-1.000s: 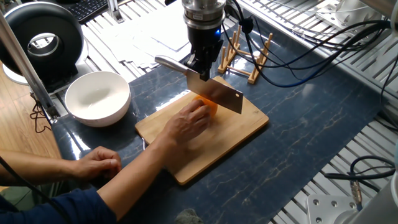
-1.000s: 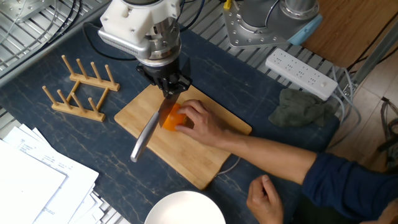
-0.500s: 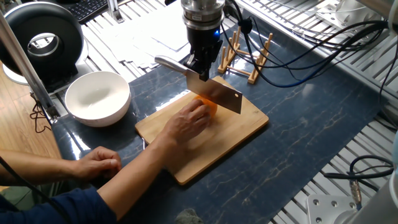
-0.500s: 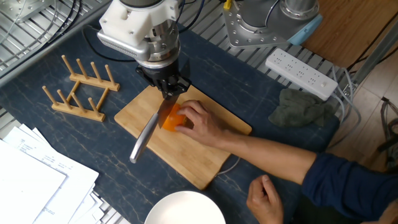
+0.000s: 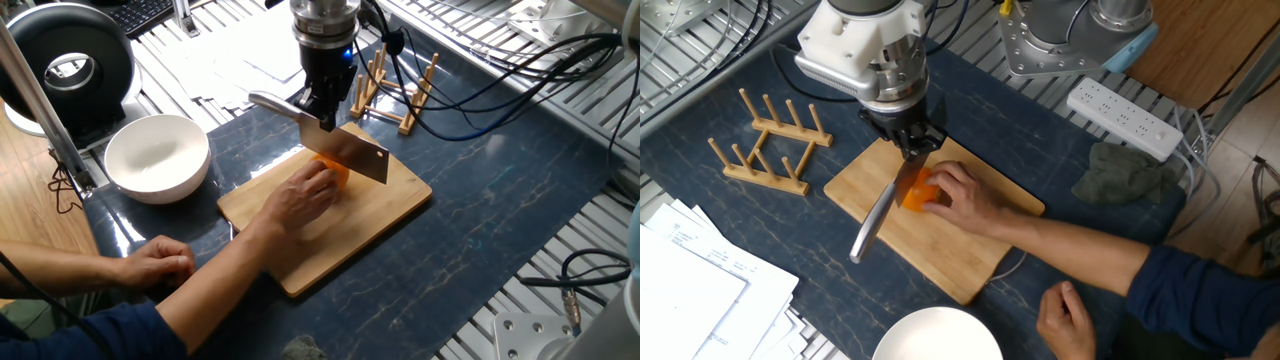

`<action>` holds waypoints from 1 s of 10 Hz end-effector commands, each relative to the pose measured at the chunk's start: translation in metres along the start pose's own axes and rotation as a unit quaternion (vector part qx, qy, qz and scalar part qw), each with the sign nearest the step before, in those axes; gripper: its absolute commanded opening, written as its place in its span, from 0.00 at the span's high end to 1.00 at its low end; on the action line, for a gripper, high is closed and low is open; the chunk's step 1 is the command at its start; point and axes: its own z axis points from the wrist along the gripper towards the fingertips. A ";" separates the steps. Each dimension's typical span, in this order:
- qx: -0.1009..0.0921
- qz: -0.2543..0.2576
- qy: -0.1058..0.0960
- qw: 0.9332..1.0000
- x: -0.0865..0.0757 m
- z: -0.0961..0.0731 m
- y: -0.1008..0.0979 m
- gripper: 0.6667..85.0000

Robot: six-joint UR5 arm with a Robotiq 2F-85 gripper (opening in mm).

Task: Chop the orange

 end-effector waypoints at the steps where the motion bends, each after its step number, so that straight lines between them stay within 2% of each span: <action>1: -0.010 0.001 -0.005 1.000 -0.004 0.001 0.002 0.99; 6: -0.012 0.002 -0.004 1.000 -0.001 0.000 0.001 0.99; 10: -0.016 0.004 -0.009 1.000 -0.007 0.004 0.002 0.99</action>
